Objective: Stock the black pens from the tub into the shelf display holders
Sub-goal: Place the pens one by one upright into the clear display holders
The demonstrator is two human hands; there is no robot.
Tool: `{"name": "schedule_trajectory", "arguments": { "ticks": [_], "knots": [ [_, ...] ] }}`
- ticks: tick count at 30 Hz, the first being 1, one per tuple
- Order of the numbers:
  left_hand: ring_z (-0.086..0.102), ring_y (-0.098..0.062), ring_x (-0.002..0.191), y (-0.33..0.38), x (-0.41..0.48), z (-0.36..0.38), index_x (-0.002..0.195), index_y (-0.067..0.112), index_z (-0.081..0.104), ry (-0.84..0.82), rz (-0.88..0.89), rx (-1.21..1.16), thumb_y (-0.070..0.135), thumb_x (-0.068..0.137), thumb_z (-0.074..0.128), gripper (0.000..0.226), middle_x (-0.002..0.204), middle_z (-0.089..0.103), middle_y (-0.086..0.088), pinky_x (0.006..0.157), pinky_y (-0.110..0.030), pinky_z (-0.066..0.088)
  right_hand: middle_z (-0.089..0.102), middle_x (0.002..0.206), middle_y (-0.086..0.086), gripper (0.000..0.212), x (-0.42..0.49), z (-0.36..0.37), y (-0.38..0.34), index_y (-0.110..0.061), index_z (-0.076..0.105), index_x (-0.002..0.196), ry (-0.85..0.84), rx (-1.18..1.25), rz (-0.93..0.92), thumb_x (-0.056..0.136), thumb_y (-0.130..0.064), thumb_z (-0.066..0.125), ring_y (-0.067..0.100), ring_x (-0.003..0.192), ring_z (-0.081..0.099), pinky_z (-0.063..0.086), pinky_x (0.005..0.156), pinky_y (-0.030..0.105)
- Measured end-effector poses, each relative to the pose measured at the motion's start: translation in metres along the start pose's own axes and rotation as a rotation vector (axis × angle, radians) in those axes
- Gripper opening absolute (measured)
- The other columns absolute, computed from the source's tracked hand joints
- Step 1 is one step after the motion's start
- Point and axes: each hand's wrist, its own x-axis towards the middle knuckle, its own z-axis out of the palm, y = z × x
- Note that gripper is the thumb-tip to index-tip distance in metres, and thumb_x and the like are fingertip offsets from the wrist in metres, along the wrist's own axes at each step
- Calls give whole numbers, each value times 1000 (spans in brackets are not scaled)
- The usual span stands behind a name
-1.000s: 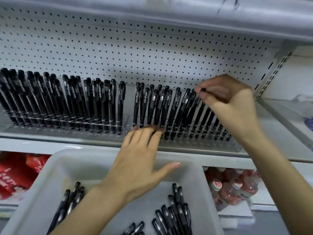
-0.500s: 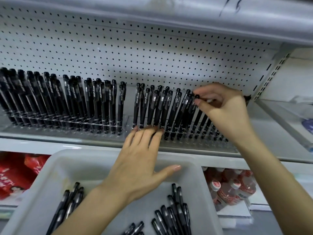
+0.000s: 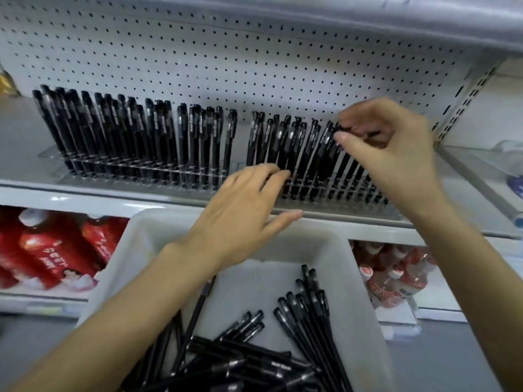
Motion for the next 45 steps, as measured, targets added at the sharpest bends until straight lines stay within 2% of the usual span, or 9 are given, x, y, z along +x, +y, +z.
{"name": "schedule_trajectory", "arguments": {
  "ticks": [5, 9, 14, 17, 25, 29, 33, 37, 45],
  "knots": [
    [35, -13, 128, -26, -72, -18, 139, 21, 40, 18, -168, -101, 63, 91, 22, 66, 140, 37, 5, 104, -27, 24, 67, 83, -4, 18, -59, 61, -11, -13, 68, 91, -453, 257, 52, 77, -3, 74, -2, 72, 61, 48, 69, 14],
    [23, -11, 135, -52, -134, -26, 145, 21, 34, -5, -377, -25, 66, 86, 18, 76, 148, 32, 4, 111, -25, 8, 64, 86, -13, 17, -103, 123, 3, -21, 71, 92, -894, 77, 45, 77, -16, 77, 0, 75, 59, 45, 69, 16],
    [-4, 7, 137, -70, -169, -18, 151, 27, 1, -64, -545, -135, 77, 75, 8, 91, 157, 1, 14, 101, -2, -14, 64, 98, 0, 27, -100, 170, 10, -15, 71, 107, -1067, -96, -209, 81, -23, 72, 13, 86, 58, 44, 75, 22],
    [-13, 10, 136, -71, -168, -15, 149, 31, -9, -70, -561, -182, 78, 78, 8, 86, 152, -14, 21, 102, -5, -13, 67, 101, 5, 27, -93, 184, 12, -12, 72, 102, -1152, -149, -309, 79, -25, 73, 20, 93, 60, 43, 83, 29],
    [-7, 4, 140, -70, -167, -10, 149, 32, -6, -70, -606, -259, 68, 81, 21, 82, 151, -16, 25, 109, -15, -3, 60, 95, -8, 21, -94, 177, 20, -22, 61, 90, -1160, -238, -365, 80, -38, 70, 11, 97, 47, 44, 83, 36],
    [-2, 0, 142, -72, -164, -13, 151, 27, 2, -88, -589, -206, 70, 84, 18, 82, 154, -6, 19, 111, -17, -2, 66, 86, -2, 11, -82, 153, 15, -12, 63, 89, -1179, -14, -107, 84, -18, 70, 6, 78, 60, 49, 76, 25],
    [28, -19, 138, -73, -156, -18, 146, 14, 33, -26, -527, 19, 65, 87, 16, 80, 150, 33, -2, 113, -29, 12, 69, 74, 4, 6, -66, 118, 4, -2, 65, 86, -1001, 287, 125, 81, 0, 69, 10, 66, 65, 51, 66, 22],
    [54, -30, 115, -63, -127, -19, 129, 8, 55, 53, -419, 133, 52, 92, 29, 63, 128, 57, -10, 97, -44, 42, 72, 82, 11, 10, -46, 74, -6, 2, 68, 88, -843, 367, 202, 80, -3, 70, 17, 73, 69, 54, 67, 24],
    [66, -15, 94, -25, -35, -4, 111, 15, 67, 138, -92, 116, 41, 92, 36, 45, 108, 68, 4, 72, -25, 53, 72, 88, 16, 20, -9, -12, -6, -13, 69, 80, -520, 417, 304, 64, -25, 70, 14, 67, 65, 52, 61, 19]
  ]
}}
